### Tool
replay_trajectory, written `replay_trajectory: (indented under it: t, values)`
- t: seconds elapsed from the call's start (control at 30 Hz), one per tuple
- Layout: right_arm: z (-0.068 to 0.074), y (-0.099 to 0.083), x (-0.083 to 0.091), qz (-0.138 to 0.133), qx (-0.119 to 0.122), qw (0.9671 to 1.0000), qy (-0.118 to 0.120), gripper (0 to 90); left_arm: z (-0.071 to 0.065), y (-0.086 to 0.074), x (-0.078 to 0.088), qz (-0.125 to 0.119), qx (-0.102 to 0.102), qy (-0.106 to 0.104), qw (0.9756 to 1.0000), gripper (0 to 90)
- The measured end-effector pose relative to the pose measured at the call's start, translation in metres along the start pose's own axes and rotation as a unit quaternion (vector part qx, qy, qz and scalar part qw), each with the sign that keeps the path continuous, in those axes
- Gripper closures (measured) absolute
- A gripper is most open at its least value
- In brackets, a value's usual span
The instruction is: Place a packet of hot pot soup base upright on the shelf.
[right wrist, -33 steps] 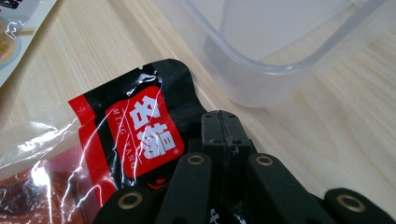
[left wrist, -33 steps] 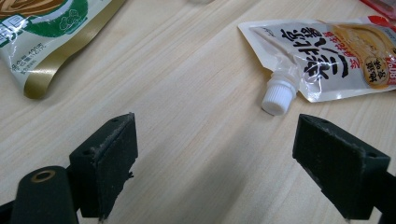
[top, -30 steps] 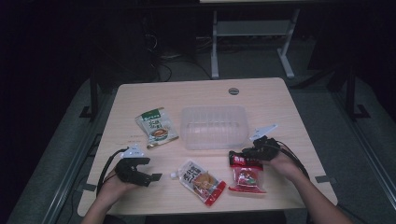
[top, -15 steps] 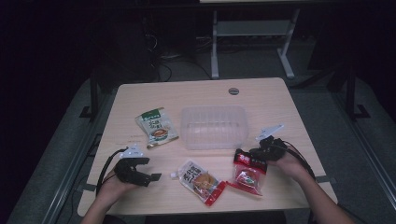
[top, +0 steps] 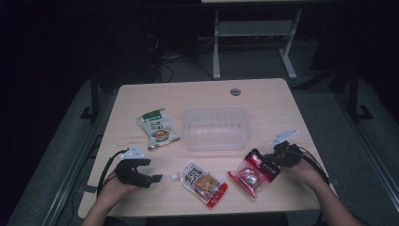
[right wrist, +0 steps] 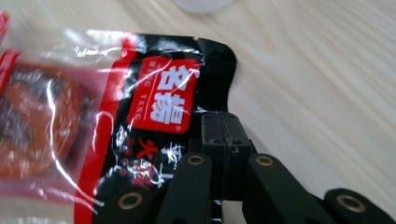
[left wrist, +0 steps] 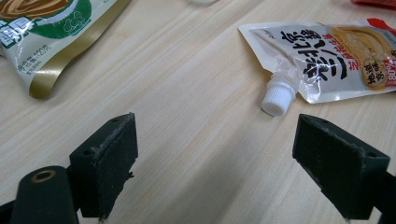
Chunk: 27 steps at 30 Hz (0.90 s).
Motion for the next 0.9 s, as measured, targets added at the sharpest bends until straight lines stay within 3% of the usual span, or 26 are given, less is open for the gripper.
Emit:
replay_trajectory:
  t: [0.2, 0.23, 0.27, 0.37, 0.47, 0.63, 0.9]
  values:
    - [0.006, -0.005, 0.016, -0.028, -0.009, 0.9994, 0.017, 89.8, 0.0, 0.0, 0.0, 0.001, 0.0, 0.0, 1.0, 13.8]
    - [0.014, -0.008, 0.023, -0.041, -0.012, 0.9984, 0.036, 89.8, 0.0, 0.0, 0.0, 0.0, 0.002, 0.0, 1.0, 13.9]
    - [0.014, -0.008, 0.023, -0.041, -0.012, 0.9984, 0.036, 89.8, 0.0, 0.0, 0.0, 0.0, 0.002, 0.0, 1.0, 13.9]
    - [0.032, -0.016, 0.03, -0.05, 0.001, 0.9963, 0.071, 89.8, 0.0, 0.001, 0.0, 0.001, 0.002, 0.001, 1.0, 13.9]
    - [0.039, -0.017, 0.031, -0.05, 0.005, 0.9951, 0.085, 89.8, 0.0, 0.001, 0.0, 0.001, 0.001, 0.001, 1.0, 13.9]
    - [0.053, -0.012, 0.026, -0.044, 0.038, 0.9903, 0.127, 89.8, 0.0, 0.002, 0.001, -0.001, 0.004, 0.002, 1.0, 14.0]
    - [0.061, -0.006, 0.018, -0.035, 0.053, 0.9873, 0.146, 89.8, 0.001, 0.001, 0.001, 0.002, 0.001, 0.0, 1.0, 14.0]
Point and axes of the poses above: each handheld gripper's, and its own axes: x roughly backward along the jaws, y roughly out of its top, z roughly to its left, the point moved 1 cm from there along -x, roughly forward along the jaws, and after that the axes turned 2 degrees about -z, right-handed, at the moved point
